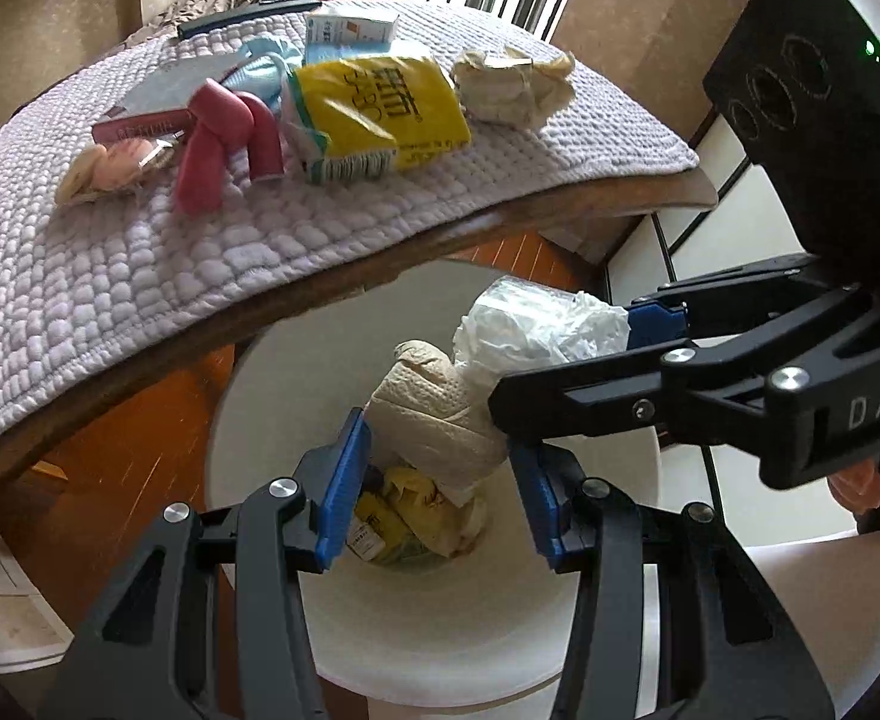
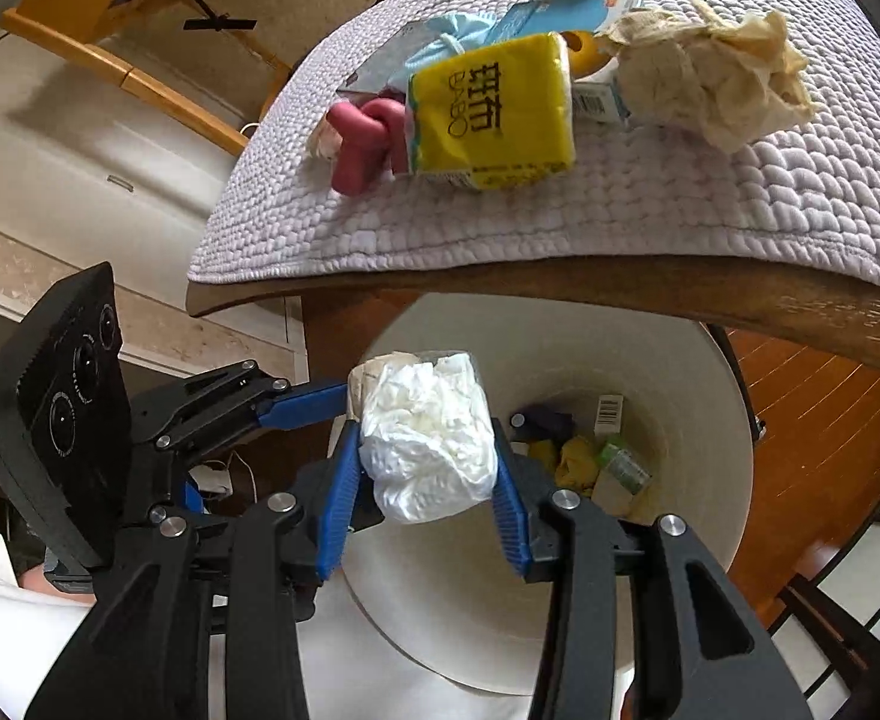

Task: Collect trash
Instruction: 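Lower both held items into the white bin opening, then open both grippers to drop the items into the bin, then grasp crumpled beige paper with the right gripper while the left grasps the sponge pack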

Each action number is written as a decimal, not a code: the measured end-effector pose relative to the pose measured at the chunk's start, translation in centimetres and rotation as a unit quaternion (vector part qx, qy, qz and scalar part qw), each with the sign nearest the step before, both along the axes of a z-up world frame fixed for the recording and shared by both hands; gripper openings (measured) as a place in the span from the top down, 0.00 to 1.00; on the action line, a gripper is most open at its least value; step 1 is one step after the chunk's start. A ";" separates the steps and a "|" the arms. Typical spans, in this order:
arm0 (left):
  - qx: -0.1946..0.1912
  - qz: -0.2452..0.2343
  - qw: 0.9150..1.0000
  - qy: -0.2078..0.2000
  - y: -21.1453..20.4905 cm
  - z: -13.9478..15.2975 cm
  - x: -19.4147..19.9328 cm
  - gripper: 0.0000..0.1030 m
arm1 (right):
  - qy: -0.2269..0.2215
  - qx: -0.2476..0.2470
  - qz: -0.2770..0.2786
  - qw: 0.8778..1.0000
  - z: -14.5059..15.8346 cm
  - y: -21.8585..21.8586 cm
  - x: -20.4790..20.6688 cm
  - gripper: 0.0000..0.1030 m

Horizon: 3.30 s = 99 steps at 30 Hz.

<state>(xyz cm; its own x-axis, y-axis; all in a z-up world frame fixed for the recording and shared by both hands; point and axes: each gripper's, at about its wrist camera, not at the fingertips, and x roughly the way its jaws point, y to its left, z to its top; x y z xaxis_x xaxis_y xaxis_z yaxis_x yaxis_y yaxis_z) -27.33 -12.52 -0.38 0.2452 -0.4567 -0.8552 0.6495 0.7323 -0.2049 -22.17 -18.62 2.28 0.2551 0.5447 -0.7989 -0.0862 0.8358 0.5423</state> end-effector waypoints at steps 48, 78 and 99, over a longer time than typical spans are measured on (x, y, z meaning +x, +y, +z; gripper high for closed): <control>0.063 0.034 0.997 0.027 1.3 -4.5 1.5 0.13 | 0.025 -0.105 -0.050 0.993 -4.6 -3.3 -2.1 0.16; 0.027 0.149 0.979 -0.139 6.3 3.9 10.2 0.01 | -0.173 -0.267 -0.146 0.937 4.7 -7.0 3.5 0.04; -0.001 0.110 0.989 -0.103 6.0 1.5 14.7 0.03 | -0.154 -0.249 -0.102 0.951 1.8 -6.7 7.5 0.38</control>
<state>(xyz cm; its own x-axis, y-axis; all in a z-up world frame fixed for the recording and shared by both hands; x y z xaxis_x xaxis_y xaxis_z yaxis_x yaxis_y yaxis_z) -12.67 -6.50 1.12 0.5081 -0.3741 -0.7758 0.5022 0.8605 -0.0859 -14.66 -25.30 4.08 0.5793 0.0327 -0.8145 0.0147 0.9986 0.0505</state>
